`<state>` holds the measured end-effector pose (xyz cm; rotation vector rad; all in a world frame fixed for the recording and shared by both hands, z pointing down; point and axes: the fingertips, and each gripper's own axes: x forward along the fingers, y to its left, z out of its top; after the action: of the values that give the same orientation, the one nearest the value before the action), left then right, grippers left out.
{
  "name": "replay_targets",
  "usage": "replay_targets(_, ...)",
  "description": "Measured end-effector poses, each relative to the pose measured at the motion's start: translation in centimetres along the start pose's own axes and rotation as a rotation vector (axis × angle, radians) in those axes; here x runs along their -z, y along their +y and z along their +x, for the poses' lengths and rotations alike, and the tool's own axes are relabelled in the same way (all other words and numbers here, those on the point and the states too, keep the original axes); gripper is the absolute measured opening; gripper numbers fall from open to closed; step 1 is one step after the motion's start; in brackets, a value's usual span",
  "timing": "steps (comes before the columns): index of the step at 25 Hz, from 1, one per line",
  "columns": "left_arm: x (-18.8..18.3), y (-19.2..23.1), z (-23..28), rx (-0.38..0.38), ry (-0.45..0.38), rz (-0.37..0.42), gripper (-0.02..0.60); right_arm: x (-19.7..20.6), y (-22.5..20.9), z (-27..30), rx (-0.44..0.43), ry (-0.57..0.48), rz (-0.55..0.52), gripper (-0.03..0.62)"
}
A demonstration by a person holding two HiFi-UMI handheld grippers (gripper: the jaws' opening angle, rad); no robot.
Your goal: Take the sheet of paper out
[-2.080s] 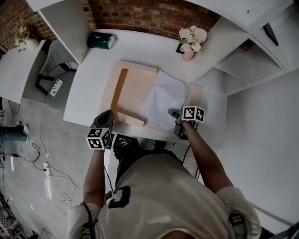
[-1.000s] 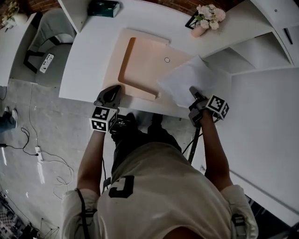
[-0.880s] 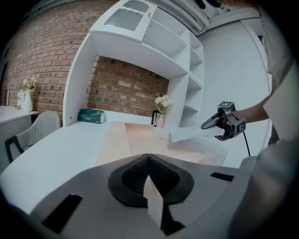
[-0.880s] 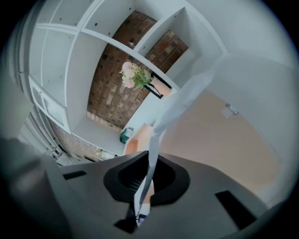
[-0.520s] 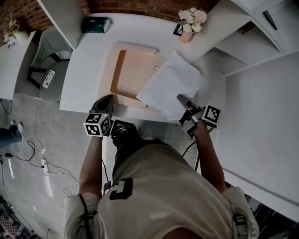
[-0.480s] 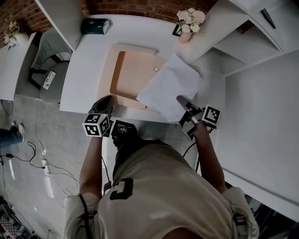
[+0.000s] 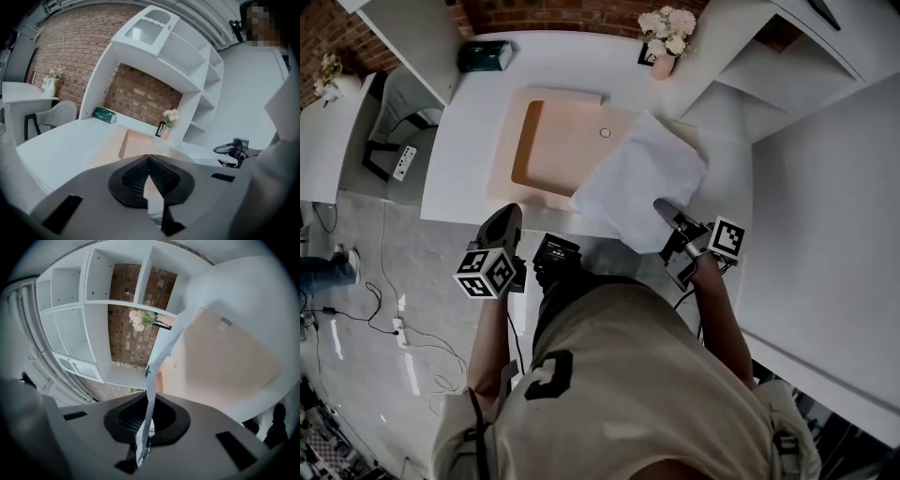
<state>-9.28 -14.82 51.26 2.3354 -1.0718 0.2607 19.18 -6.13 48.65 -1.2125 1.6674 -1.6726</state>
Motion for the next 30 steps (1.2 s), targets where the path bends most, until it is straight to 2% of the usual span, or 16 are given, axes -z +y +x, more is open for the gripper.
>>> replay_targets(4, -0.5, -6.2, 0.4, 0.128, 0.021, -0.043, 0.017, 0.1, -0.1, -0.9, 0.005, 0.001, 0.018, 0.028)
replay_targets(7, -0.8, -10.8, 0.7, 0.207, 0.029, 0.019, 0.018, -0.2, -0.8, -2.0, 0.029, -0.007, 0.029, 0.028)
replay_targets(11, -0.5, -14.6, 1.1, 0.261, 0.057, 0.082, 0.017, -0.6, -1.4, -3.9, 0.029, -0.025, 0.065, 0.028)
replay_targets(16, 1.1, -19.7, 0.8, 0.287, 0.085, 0.095, 0.017, -0.8, -3.0, -9.5, 0.013, -0.039, 0.101, 0.028)
replay_targets(23, 3.4, -21.2, 1.5, 0.279, 0.149, 0.100, 0.017, -0.8, -3.5, -10.4, -0.005, -0.025, 0.090, 0.028)
replay_targets(30, 4.0, -22.2, 0.5, 0.248, 0.141, 0.101, 0.017, -0.6, -4.0, -10.8, -0.055, 0.009, 0.099, 0.028)
